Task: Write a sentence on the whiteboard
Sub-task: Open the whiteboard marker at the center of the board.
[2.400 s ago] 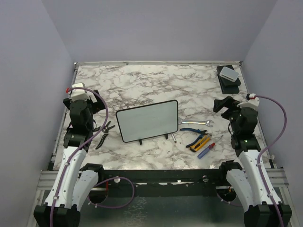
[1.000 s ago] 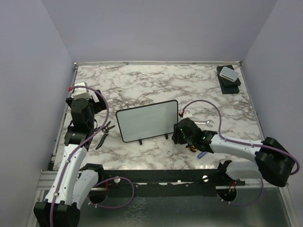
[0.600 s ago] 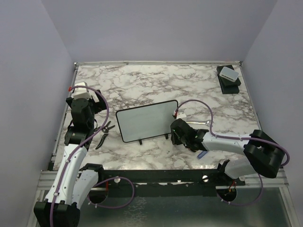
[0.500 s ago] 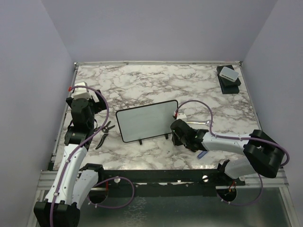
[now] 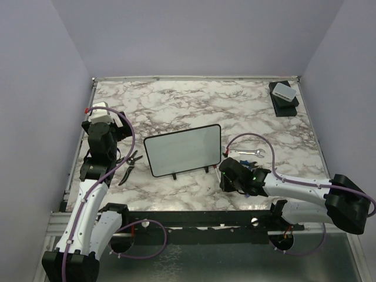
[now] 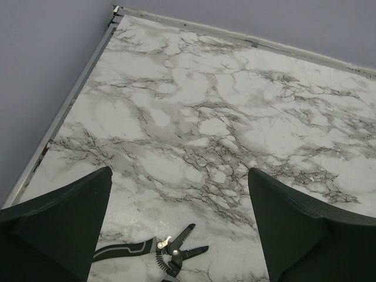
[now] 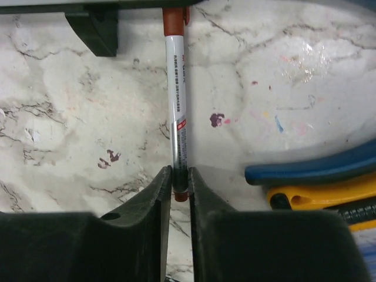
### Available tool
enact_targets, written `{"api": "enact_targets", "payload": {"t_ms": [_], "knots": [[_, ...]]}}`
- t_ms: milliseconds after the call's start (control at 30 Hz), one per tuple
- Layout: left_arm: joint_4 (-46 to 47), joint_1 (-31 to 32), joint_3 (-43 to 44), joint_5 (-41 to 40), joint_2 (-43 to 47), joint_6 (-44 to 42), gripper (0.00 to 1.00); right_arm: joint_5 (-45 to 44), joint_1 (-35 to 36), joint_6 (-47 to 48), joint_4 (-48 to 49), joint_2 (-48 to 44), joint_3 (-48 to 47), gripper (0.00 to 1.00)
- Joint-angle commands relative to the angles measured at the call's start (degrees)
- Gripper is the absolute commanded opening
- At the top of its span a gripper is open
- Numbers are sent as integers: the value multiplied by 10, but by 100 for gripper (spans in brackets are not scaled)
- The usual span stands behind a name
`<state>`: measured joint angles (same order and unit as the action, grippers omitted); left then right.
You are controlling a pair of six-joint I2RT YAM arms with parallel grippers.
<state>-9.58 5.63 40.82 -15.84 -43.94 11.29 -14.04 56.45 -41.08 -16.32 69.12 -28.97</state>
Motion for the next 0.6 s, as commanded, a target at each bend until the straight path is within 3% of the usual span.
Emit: {"api": "enact_targets", "payload": {"t_ms": [0,133,200,367,567], "knots": [[-12,0,3,7,7,-8,99,5,6,-31,-39,-16,10,28],[-12,1,3,5,5,-9,99,-20,6,-21,-25,14,-11,52],[-12,1,4,3,5,-9,99,-27,6,-13,-14,35,-23,57],[-12,1,3,4,1,-8,99,-61,6,-3,-9,74,-52,49],[-11,1,5,15,-1,-17,99,-75,6,-10,-41,89,-55,33]]}}
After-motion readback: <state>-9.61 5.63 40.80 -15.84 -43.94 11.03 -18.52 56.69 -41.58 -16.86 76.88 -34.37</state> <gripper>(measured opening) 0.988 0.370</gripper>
